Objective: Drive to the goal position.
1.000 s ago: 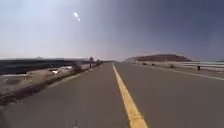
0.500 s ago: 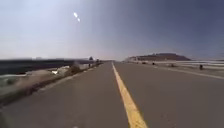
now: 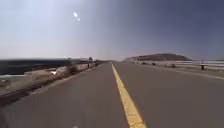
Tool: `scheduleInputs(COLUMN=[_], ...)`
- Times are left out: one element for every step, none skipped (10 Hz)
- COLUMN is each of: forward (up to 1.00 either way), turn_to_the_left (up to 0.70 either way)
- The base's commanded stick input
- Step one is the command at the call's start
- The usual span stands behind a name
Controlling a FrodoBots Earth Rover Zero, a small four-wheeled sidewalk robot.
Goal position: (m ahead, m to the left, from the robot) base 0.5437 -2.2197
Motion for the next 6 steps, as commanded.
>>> scheduleInputs(forward=[0.5,0.5,0.5,0.5,0.5,0.5], turn_to_the_left=[0.0,0.0,0.0,0.0,0.0,0.0])
